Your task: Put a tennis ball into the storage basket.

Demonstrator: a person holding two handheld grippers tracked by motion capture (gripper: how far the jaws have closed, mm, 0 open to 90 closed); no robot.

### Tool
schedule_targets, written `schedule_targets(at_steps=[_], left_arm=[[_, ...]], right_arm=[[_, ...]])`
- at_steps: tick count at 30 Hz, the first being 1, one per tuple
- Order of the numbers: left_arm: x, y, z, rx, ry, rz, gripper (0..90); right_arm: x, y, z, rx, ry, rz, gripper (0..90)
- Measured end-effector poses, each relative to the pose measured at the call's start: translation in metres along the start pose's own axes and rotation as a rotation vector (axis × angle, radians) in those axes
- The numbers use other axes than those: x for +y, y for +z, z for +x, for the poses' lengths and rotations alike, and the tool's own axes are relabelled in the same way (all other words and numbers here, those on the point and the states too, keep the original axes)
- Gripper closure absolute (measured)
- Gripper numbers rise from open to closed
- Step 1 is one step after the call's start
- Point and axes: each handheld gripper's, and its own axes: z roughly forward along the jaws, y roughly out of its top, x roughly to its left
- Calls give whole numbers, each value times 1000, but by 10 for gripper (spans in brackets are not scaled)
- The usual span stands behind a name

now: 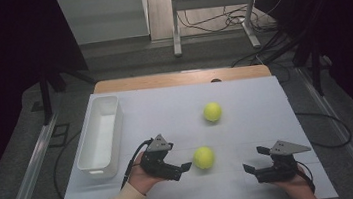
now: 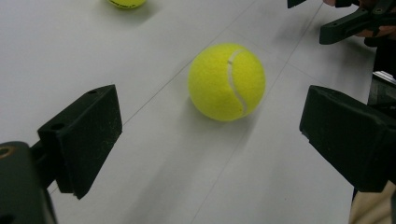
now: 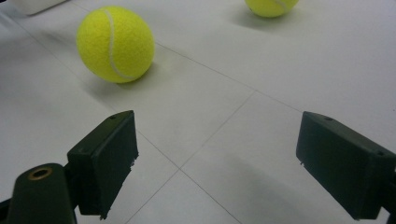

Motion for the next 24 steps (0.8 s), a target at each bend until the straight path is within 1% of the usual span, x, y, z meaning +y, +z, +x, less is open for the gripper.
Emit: schedule_targets(at_steps=[8, 13, 17, 24], left_arm=[[4, 9, -2, -14, 11, 14, 67], [5, 14, -2, -19, 9, 26, 67], [8, 22, -5, -31, 18, 38, 67], [11, 30, -7, -44, 28, 49, 67]], right_arm=[[0, 0, 0, 0, 0, -2, 128], [0, 0, 1, 0, -1, -2, 128], [0, -1, 0, 2, -2, -4, 129], [0, -1, 0, 1, -2, -3, 129]])
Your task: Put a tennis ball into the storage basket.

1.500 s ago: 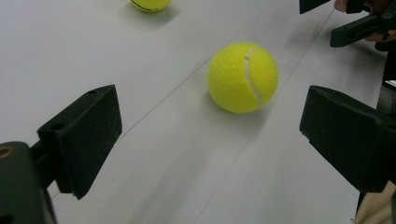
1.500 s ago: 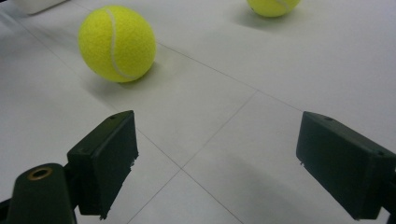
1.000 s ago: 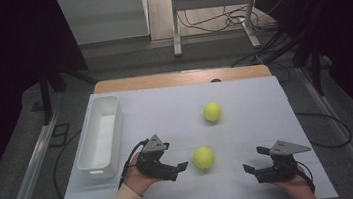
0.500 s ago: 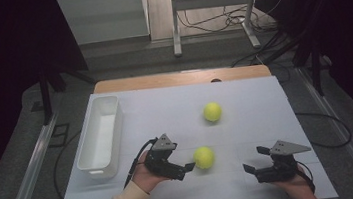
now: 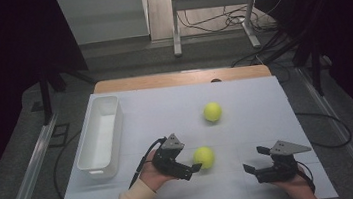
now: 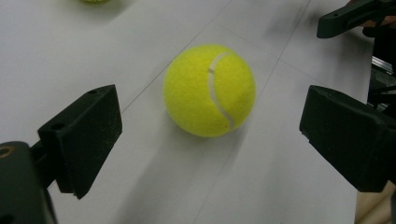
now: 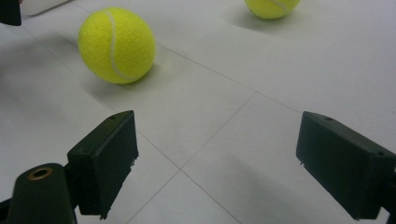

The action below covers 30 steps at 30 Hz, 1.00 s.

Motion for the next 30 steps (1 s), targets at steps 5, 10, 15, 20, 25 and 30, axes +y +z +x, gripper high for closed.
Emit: schedule_targets(at_steps=[5, 10, 15, 20, 25, 30], left_arm=[[2, 6, -1, -8, 0, 7, 67], [5, 12, -1, -15, 1, 16, 67], [7, 19, -1, -19, 2, 28, 67], [10, 25, 0, -21, 5, 35, 67], [11, 32, 0, -22, 4, 47, 67], [13, 40, 1, -27, 5, 57, 67]], right_arm=[[0, 0, 0, -1, 1, 2, 129], [0, 0, 0, -1, 2, 3, 129], [0, 0, 0, -1, 1, 3, 129], [0, 0, 0, -1, 1, 4, 129], [0, 0, 0, -1, 3, 4, 129], [0, 1, 0, -2, 3, 5, 129]])
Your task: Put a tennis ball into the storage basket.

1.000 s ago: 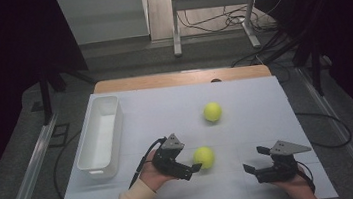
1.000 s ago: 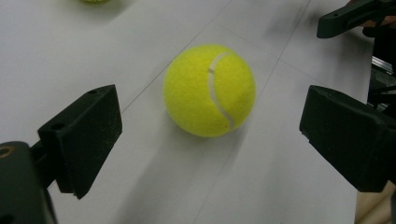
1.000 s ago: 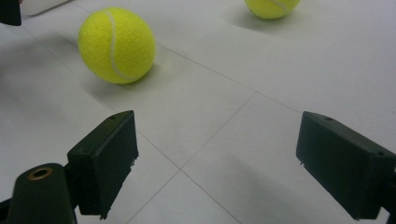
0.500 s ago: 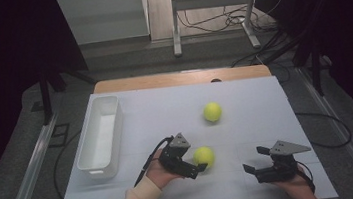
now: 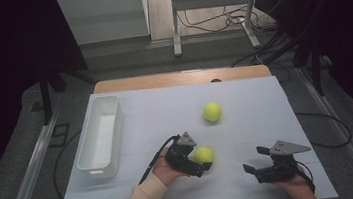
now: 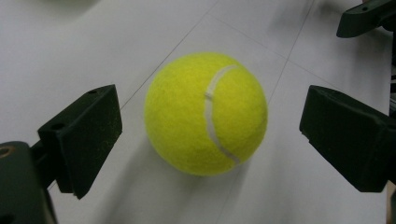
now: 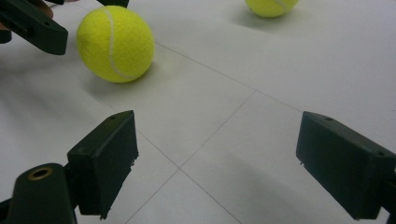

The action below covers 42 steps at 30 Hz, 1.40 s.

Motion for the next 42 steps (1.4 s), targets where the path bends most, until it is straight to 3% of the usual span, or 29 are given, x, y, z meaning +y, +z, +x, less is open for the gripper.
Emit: schedule_targets(at_steps=[15, 24, 28, 38, 42], left_arm=[[2, 11, 1, 15, 3, 21, 81], [1, 15, 3, 16, 0, 29, 166], [0, 15, 4, -2, -8, 25, 252], [2, 12, 0, 16, 22, 39, 268], [4, 7, -1, 13, 25, 22, 268]], right_arm=[[0, 0, 0, -1, -1, 1, 129], [0, 0, 0, -2, -2, 1, 129], [0, -1, 0, 3, 1, -4, 128], [0, -1, 0, 0, 2, -6, 129], [0, -1, 0, -1, 2, -7, 129]])
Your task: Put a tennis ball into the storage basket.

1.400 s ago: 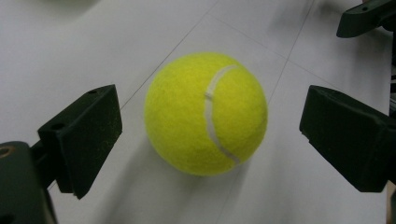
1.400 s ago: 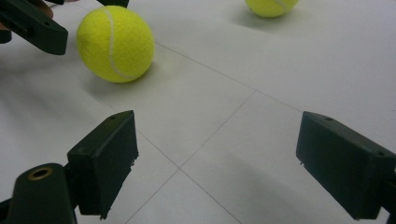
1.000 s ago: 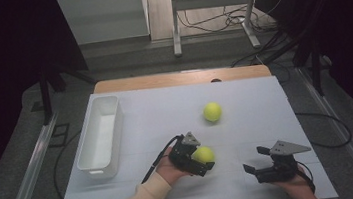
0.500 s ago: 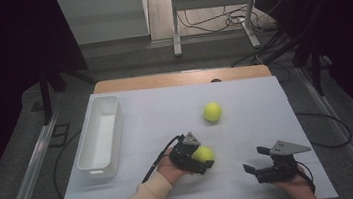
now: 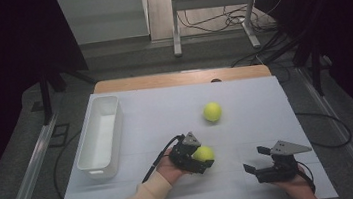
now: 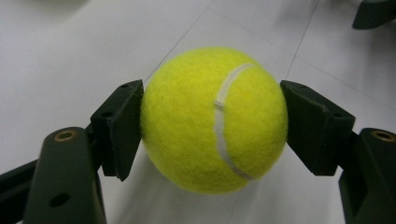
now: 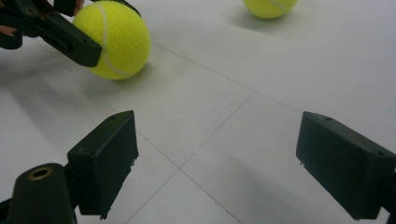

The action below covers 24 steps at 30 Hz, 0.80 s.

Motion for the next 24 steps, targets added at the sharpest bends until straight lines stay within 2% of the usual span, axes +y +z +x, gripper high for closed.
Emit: schedule_targets(at_steps=[8, 24], left_arm=[[4, -14, -1, -4, -4, -40, 268], [4, -27, 5, 4, -18, -65, 269]], right_arm=[[0, 0, 0, 1, 3, -2, 129], [0, 0, 0, -2, 1, -4, 129]])
